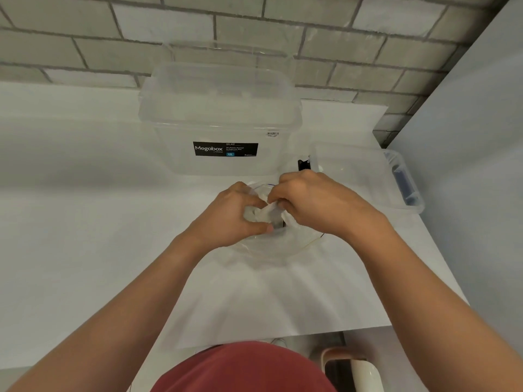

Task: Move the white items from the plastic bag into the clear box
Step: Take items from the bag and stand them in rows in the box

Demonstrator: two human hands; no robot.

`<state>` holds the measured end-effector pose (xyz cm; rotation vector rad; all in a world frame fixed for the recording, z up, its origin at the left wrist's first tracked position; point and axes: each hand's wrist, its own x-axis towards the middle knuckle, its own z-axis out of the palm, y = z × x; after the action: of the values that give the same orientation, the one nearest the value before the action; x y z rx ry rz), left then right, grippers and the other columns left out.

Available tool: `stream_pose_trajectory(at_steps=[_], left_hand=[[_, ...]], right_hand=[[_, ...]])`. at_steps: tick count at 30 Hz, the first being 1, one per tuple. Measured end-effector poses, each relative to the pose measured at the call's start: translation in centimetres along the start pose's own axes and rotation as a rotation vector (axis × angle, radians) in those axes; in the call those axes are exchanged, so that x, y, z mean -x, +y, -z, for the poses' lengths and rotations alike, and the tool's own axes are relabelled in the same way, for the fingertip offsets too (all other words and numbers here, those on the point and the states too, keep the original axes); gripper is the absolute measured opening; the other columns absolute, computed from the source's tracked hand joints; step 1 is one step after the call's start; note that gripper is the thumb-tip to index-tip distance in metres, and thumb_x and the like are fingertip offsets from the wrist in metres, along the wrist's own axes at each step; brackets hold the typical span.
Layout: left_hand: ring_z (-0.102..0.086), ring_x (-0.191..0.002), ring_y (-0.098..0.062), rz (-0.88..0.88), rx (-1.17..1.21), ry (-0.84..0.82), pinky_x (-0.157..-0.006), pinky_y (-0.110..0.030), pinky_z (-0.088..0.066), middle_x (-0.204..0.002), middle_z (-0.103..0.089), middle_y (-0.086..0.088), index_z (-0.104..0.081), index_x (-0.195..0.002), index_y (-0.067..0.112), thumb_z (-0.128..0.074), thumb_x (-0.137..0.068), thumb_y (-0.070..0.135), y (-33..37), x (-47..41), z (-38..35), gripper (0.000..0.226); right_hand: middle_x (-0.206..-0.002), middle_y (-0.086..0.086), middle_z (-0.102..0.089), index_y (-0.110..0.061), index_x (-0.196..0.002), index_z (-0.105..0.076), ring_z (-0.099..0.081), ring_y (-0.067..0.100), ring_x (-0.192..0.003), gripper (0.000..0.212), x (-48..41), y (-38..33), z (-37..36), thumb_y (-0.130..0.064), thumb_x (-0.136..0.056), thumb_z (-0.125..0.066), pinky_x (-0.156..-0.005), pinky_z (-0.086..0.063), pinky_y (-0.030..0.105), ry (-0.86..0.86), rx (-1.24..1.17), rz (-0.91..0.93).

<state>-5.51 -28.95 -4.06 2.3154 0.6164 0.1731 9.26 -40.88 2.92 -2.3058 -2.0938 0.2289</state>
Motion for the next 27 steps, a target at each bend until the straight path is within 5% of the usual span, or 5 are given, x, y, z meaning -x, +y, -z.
stream_pose_trajectory(at_steps=[6, 9, 17, 23, 27], left_hand=[[-0.05, -0.101, 0.001, -0.003, 0.122, 0.07, -0.076, -0.001, -0.033, -0.109, -0.06, 0.006, -0.08, -0.084, 0.025, -0.079, -0.081, 0.033, -0.2, 0.0, -0.2, 0.009], [-0.051, -0.101, 0.003, 0.011, 0.224, 0.108, -0.077, -0.008, -0.036, -0.105, -0.059, 0.011, -0.08, -0.082, 0.033, -0.081, -0.079, 0.035, 0.0, 0.1, -0.2, 0.004], [-0.053, -0.09, 0.007, 0.02, 0.203, 0.093, -0.073, -0.008, -0.038, -0.106, -0.057, 0.019, -0.064, -0.115, 0.047, -0.087, -0.065, 0.049, 0.2, 0.1, 0.1, 0.056], [-0.053, -0.09, 0.009, 0.069, 0.246, 0.169, -0.074, -0.006, -0.038, -0.108, -0.06, 0.019, -0.065, -0.116, 0.044, -0.085, -0.069, 0.047, 0.3, 0.2, 0.2, 0.051], [-0.053, -0.09, 0.007, 0.089, 0.235, 0.178, -0.073, -0.006, -0.038, -0.109, -0.061, 0.02, -0.065, -0.111, 0.047, -0.084, -0.07, 0.046, 0.7, 0.2, 0.4, 0.045]], right_hand=[[-0.109, -0.011, -0.064, -0.032, -0.128, -0.063, -0.058, 0.01, -0.093, 0.033, -0.6, -0.2, 1.4, -0.026, -0.095, -0.063, -0.085, -0.053, 0.035, 0.007, -0.152, -0.029], [-0.096, -0.012, -0.071, -0.028, -0.108, -0.072, -0.061, 0.007, -0.085, 0.017, -0.5, 0.6, 1.5, -0.025, -0.093, -0.065, -0.081, -0.056, 0.036, 0.09, -0.195, -0.038], [-0.092, -0.014, -0.072, -0.031, -0.1, -0.077, -0.064, 0.008, -0.083, 0.015, 1.3, 2.1, 2.9, -0.024, -0.093, -0.066, -0.078, -0.055, 0.036, 0.217, -0.195, -0.079], [-0.089, -0.014, -0.07, -0.028, -0.1, -0.075, -0.064, 0.009, -0.077, 0.013, 4.2, 7.4, 5.3, -0.024, -0.095, -0.064, -0.08, -0.053, 0.033, 0.621, -0.216, -0.34], [-0.09, -0.012, -0.072, -0.029, -0.103, -0.075, -0.065, 0.015, -0.081, 0.015, 4.2, 11.8, 4.5, -0.026, -0.096, -0.062, -0.078, -0.056, 0.039, 0.587, -0.111, -0.493]])
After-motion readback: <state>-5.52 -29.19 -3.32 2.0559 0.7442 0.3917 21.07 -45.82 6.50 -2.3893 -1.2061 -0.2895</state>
